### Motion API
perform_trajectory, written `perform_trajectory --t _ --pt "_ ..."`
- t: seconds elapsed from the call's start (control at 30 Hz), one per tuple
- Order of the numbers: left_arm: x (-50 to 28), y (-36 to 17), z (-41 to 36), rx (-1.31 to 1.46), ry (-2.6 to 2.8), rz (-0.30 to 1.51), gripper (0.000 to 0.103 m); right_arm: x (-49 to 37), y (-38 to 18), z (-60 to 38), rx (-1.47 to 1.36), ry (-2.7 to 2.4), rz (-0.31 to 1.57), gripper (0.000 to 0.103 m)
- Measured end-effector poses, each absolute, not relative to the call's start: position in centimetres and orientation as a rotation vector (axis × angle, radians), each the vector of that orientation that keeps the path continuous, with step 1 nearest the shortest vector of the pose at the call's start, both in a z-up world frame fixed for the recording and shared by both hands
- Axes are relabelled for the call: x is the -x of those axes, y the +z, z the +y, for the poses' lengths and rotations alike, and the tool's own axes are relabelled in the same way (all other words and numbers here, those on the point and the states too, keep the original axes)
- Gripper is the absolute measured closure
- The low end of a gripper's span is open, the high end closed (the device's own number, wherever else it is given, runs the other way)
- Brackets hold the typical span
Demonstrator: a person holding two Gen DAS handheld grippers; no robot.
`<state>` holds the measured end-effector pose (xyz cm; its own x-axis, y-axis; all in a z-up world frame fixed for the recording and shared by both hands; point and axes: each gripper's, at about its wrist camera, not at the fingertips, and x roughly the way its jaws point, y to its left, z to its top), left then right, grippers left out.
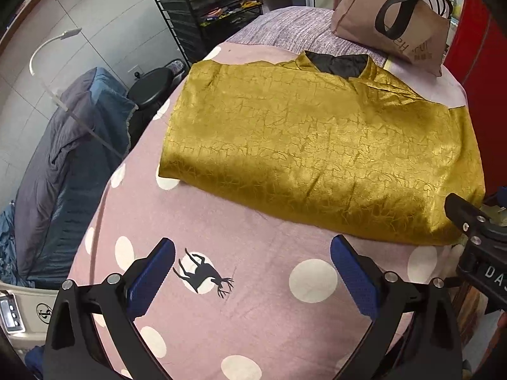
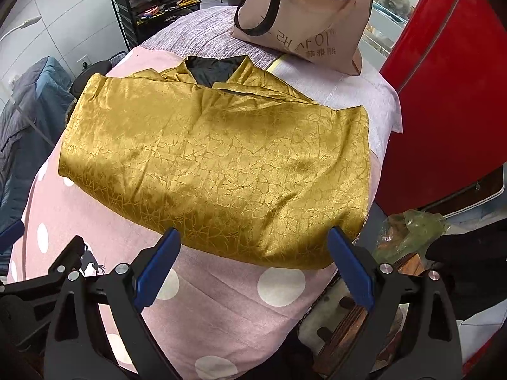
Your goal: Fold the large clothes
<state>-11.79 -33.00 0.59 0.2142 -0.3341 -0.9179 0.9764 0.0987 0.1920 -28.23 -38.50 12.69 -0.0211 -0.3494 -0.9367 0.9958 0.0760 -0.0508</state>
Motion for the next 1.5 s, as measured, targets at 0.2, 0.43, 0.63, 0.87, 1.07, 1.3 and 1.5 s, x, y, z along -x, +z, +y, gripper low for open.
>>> perform_trajectory --t 0.2,0.43,0.63,0.87,1.07,1.3,1.5 --pt "12.5 1.2 -32.9 -1.007 -1.166 0.788 0.006 28.2 12.8 -38.6 -0.864 -1.322 1.007 0.011" --pt "12.7 1.2 -33.3 -1.024 -1.162 0.793 0.006 28.2 12.7 -38.5 -0.860 -1.319 1.014 0.011" --pt "12.4 0.8 -33.3 -1.021 -1.148 0.812 0.006 28.3 12.6 -38.5 -0.865 -1.323 1.011 0.011" --pt "11.7 0.5 -33.3 -0.998 -1.141 0.858 0.006 28.2 12.8 -38.4 -0.852 -1.324 1.005 0.011" --pt "11.6 0.8 -33.0 -0.975 -1.152 0.840 0.006 28.2 12.7 -38.4 -0.851 -1.324 1.009 0.011" --pt "11.8 0.4 -33.1 -1.004 -1.142 0.852 0.006 28.1 12.7 -38.4 -0.850 -1.324 1.008 0.011" --pt "11.5 0.5 -33.0 -0.983 -1.139 0.864 0.006 28.3 12.6 -38.3 -0.867 -1.318 0.999 0.011"
